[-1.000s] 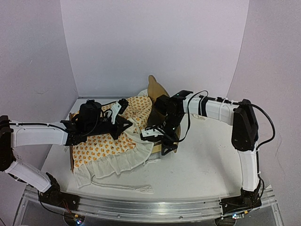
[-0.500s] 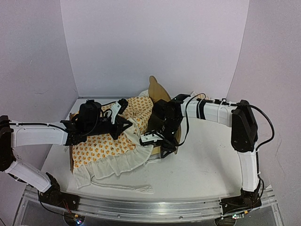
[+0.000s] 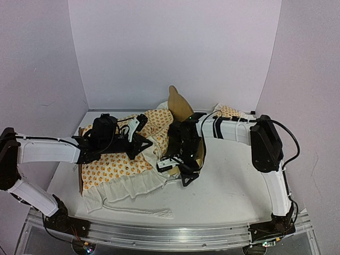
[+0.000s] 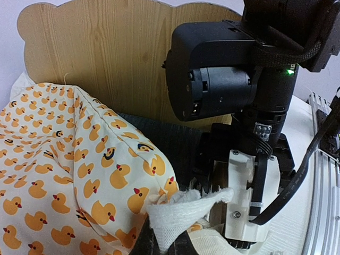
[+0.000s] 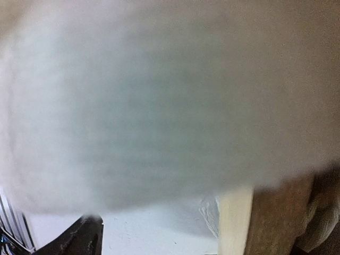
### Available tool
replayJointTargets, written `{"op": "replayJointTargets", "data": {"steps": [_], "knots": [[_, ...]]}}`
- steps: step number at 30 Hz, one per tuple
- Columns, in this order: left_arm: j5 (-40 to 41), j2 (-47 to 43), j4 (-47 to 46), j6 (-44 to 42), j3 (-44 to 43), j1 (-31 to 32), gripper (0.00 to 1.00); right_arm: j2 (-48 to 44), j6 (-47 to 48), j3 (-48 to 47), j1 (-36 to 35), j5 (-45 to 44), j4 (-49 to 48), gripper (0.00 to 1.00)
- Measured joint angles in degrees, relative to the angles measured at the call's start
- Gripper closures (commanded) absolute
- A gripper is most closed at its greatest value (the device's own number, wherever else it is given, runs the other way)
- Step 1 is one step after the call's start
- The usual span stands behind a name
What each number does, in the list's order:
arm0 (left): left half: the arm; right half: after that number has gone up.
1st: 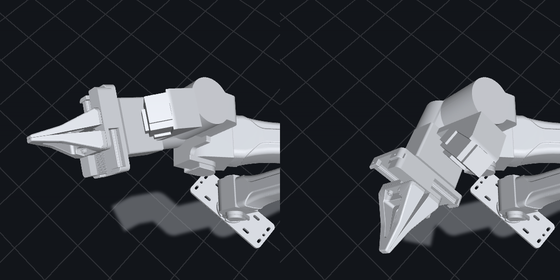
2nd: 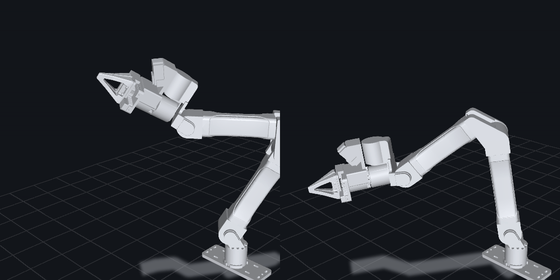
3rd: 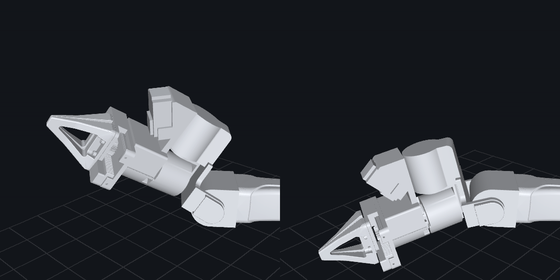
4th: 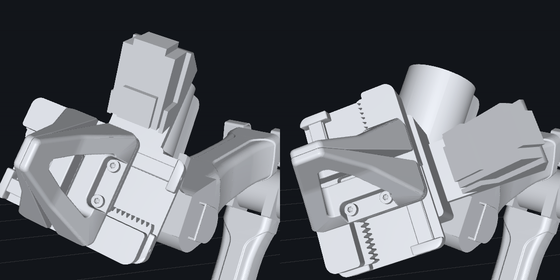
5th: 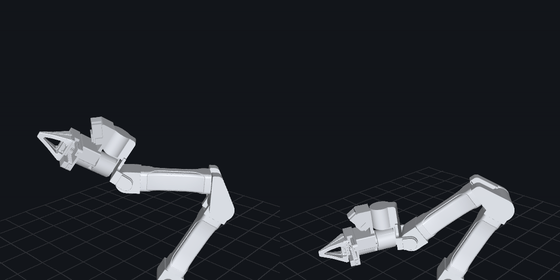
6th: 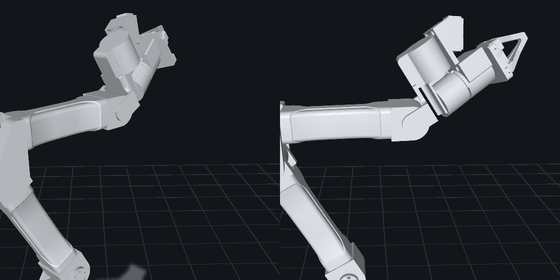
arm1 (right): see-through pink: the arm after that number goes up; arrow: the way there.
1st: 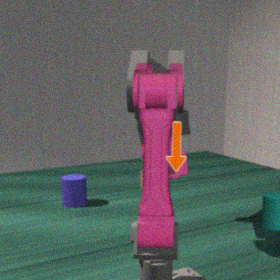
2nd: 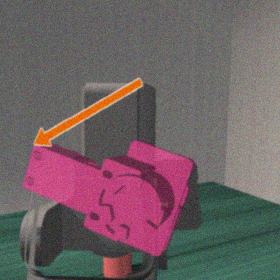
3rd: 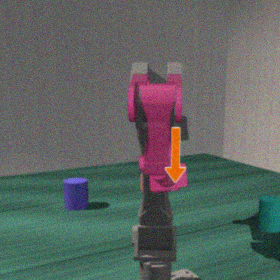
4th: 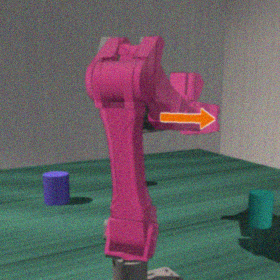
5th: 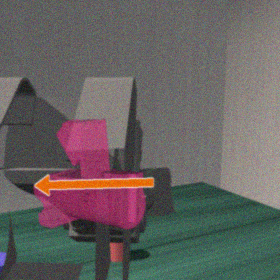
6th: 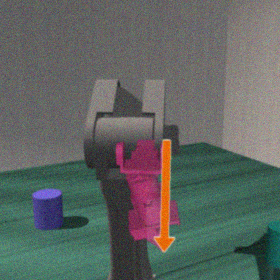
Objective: Set up the pet bed
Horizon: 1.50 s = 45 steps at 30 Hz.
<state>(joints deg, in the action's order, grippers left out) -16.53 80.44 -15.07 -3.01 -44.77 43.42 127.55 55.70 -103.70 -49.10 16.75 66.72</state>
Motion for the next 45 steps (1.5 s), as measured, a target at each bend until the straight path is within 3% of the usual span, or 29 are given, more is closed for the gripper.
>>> {"op": "replayJointTargets", "data": {"steps": [4,9,16,23,29,31,42,45], "knots": [[-2.82,0.85,0.0,0.28,-0.7,-0.04,1.0,-0.28,-4.04,-0.07,-0.35,-0.26,0.37,0.02],[-6.21,1.25,-0.02,0.79,-1.97,-0.04,1.0,-4.96,-12.87,-0.07,-0.87,-2.99,1.42,0.02],[-9.94,1.36,-0.09,1.68,-3.8,-0.04,1.0,-23.34,-25.73,3.23,-0.83,-5.88,1.97,0.02],[-10.84,2.93,-0.17,3.02,-5.95,-0.04,1.0,-35.78,-45.51,21.31,-0.83,-8.31,-3.91,0.02],[-10.34,4.09,-0.46,5.05,-7.08,-0.04,1.0,-41.51,-62.23,45.88,-2.51,-12.24,-23.08,0.03],[-10.21,4.09,-0.59,5.64,-7.43,-0.04,1.0,-41.24,-64.96,50.73,-3.89,-15.8,-30.58,0.13],[-9.84,4.39,-1.62,6.54,-7.76,-0.04,1.0,-25.03,-68.46,60.81,-10.4,-41.31,-77.4,0.49],[-9.86,4.39,-1.97,6.54,-7.76,-0.04,1.0,-22.21,-68.46,62.47,-10.99,-44.65,-85.15,0.44]]}}
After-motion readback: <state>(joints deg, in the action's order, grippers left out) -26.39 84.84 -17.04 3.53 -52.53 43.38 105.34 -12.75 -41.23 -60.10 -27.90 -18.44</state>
